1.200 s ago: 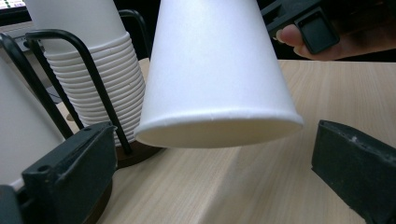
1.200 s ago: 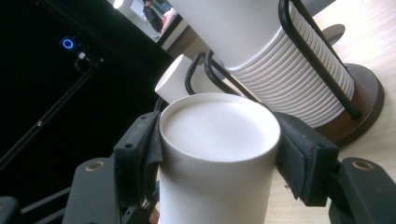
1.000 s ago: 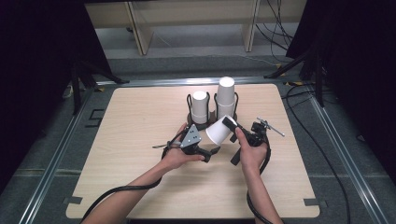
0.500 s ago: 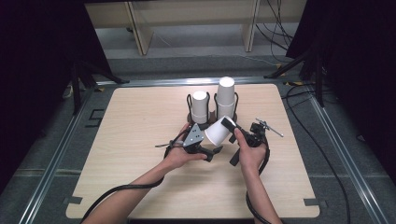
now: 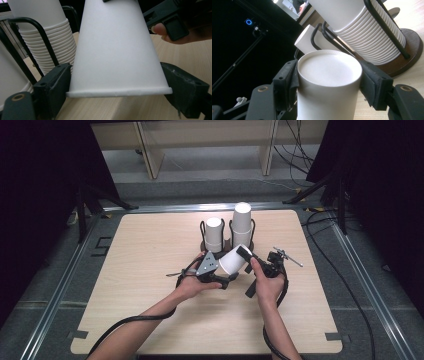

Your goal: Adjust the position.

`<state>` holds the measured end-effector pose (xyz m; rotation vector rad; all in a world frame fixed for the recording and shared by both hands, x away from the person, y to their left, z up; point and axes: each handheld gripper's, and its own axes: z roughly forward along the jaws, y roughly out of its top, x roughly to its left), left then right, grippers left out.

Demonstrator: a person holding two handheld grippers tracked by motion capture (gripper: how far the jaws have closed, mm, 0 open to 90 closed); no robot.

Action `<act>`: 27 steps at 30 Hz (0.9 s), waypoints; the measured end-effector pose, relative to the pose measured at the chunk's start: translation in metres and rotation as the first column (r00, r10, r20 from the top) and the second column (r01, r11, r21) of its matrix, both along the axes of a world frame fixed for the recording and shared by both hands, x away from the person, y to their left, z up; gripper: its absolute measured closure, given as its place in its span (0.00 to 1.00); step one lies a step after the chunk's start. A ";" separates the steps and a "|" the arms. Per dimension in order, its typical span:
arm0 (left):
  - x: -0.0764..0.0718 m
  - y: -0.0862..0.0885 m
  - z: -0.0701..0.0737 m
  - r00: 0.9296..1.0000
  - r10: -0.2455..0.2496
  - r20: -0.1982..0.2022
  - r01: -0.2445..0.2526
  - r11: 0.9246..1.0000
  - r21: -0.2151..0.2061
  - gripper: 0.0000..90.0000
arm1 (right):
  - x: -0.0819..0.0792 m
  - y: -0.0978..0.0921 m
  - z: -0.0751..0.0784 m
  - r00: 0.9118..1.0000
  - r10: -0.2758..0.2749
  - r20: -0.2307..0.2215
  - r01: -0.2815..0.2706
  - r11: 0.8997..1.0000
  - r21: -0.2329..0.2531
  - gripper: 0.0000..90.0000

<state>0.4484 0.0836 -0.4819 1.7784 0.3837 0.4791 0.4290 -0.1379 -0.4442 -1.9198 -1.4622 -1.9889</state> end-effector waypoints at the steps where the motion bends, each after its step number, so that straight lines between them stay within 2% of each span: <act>1: -0.001 0.000 0.001 1.000 0.000 0.000 0.000 1.000 0.006 0.15 | 0.000 0.000 0.001 1.000 0.000 0.001 0.000 1.000 0.003 0.40; 3: -0.001 0.001 0.001 1.000 -0.001 0.006 0.001 1.000 0.012 0.16 | 0.000 0.000 0.001 1.000 0.000 0.004 0.000 1.000 -0.011 0.40; 5: -0.001 0.001 0.002 1.000 0.000 0.006 0.000 1.000 0.014 0.18 | 0.000 0.000 0.000 1.000 0.000 0.001 0.000 1.000 -0.002 0.39; 6: -0.001 0.002 0.002 1.000 0.002 0.009 -0.002 1.000 0.014 0.20 | 0.001 0.000 -0.001 1.000 -0.003 0.024 0.003 1.000 -0.004 0.38; 7: -0.001 0.002 0.002 1.000 0.003 0.009 -0.003 1.000 0.017 0.20 | 0.001 0.000 -0.001 1.000 -0.003 0.024 0.003 1.000 -0.004 0.38; 8: 0.000 0.003 0.002 1.000 0.003 0.012 -0.003 1.000 0.023 0.22 | 0.002 0.000 -0.002 0.999 -0.001 0.039 0.003 0.999 -0.042 0.37; 9: 0.000 0.003 0.003 1.000 0.000 0.015 -0.001 1.000 0.030 0.22 | 0.003 0.000 -0.003 0.999 -0.002 0.052 0.005 0.998 -0.057 0.37; 11: 0.000 0.004 0.003 1.000 0.000 0.017 -0.001 0.999 0.032 0.24 | 0.003 0.001 -0.002 0.999 0.001 0.049 0.001 0.999 -0.052 0.36; 13: -0.001 0.005 0.006 1.000 -0.005 0.029 0.003 0.999 0.045 0.26 | 0.004 0.001 -0.003 0.998 -0.004 0.061 0.009 0.997 -0.073 0.34; 15: -0.002 0.005 0.008 1.000 -0.005 0.029 0.003 0.999 0.040 0.27 | 0.005 0.001 -0.004 0.997 -0.007 0.076 0.014 0.996 -0.085 0.33; 24: -0.003 0.007 0.011 0.999 -0.026 0.045 0.024 0.998 0.055 0.32 | 0.004 0.001 0.001 0.995 -0.007 0.103 0.019 0.994 -0.109 0.31; 27: -0.003 0.008 0.012 0.998 -0.033 0.045 0.031 0.998 0.056 0.33 | 0.004 0.001 0.004 0.991 -0.007 0.135 0.024 0.992 -0.123 0.30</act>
